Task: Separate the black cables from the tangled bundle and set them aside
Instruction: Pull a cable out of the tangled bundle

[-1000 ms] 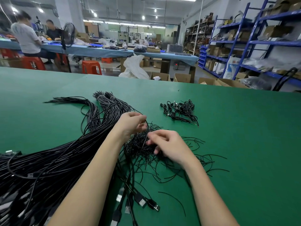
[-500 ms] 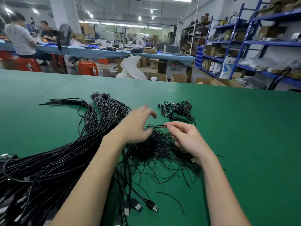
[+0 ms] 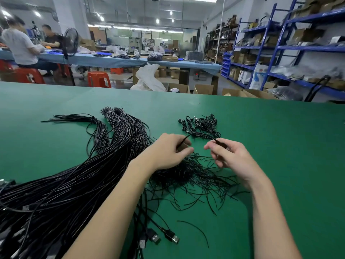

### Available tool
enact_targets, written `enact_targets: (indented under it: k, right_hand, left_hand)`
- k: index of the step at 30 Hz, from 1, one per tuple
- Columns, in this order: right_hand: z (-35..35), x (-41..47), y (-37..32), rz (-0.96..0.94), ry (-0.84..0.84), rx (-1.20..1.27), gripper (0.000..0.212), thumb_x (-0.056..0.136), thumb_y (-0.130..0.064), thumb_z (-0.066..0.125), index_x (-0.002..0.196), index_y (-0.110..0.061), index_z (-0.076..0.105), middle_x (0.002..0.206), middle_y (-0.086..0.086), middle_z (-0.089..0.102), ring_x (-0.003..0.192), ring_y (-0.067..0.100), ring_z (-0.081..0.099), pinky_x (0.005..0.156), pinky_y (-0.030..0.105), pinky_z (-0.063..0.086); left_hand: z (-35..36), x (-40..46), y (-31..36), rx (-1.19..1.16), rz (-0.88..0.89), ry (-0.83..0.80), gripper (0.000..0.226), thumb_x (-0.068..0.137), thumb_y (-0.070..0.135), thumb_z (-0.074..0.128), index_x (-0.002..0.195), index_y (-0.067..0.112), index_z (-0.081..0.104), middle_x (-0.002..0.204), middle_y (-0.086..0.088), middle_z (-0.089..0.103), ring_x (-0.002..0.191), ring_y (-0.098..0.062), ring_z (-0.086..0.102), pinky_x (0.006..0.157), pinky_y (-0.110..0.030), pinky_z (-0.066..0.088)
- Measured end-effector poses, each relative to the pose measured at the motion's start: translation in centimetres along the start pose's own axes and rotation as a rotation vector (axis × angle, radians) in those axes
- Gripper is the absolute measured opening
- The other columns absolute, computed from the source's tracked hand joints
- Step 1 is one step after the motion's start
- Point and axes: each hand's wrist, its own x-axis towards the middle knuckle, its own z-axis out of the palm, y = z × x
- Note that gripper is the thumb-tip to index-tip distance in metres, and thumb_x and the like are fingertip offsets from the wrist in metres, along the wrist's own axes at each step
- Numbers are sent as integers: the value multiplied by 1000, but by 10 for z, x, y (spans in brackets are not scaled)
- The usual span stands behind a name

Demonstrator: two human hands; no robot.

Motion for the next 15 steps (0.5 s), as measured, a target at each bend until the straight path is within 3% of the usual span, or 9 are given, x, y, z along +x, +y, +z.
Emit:
enact_targets:
  k: [3,6,8,10,12,15]
  right_hand:
    - [1,-3,-6,-18,-154,22,21,100,-26,62,83,-22,74,63,-7,48,57,9,43,53,17,38]
    - [-1,-5,-11,68,-261,-92,21,101,-17,62,83,-17,73,59,-9,43,54,10,38,52,20,36]
    - [1,-5,-16,85,-224,-209,8,97,-20,66,91,-19,72,58,-10,47,54,12,41,52,20,35]
    - [3,-4,-19,34,-128,-143,6,96,-19,68,102,-19,68,60,-8,57,53,11,49,49,18,39]
    - [3,-3,-24,-39,-33,50,3,97,-13,66,100,-14,64,68,-5,67,55,11,52,46,19,39]
    - [10,-1,-29,-136,12,138,5,96,-9,67,93,-12,65,73,1,71,54,11,53,44,19,38]
  left_hand:
    - [10,0,9,-181,33,76,31,94,36,68,121,20,71,107,9,74,90,15,64,87,-4,46]
    - [16,1,17,-123,91,102,30,99,33,61,124,19,69,115,8,74,104,1,66,96,-19,49]
    - [19,0,20,-65,90,54,23,105,31,49,101,20,69,84,11,70,75,-5,62,72,-26,46]
    - [23,-1,21,-53,47,-6,31,107,26,40,83,15,56,64,7,54,59,-13,47,61,-31,31]
    - [24,-1,20,-52,33,-23,33,108,24,37,82,10,51,65,1,53,62,-20,45,61,-35,32]
    - [23,-2,25,-94,47,-28,42,109,37,31,97,10,62,77,-6,67,68,-22,56,69,-37,46]
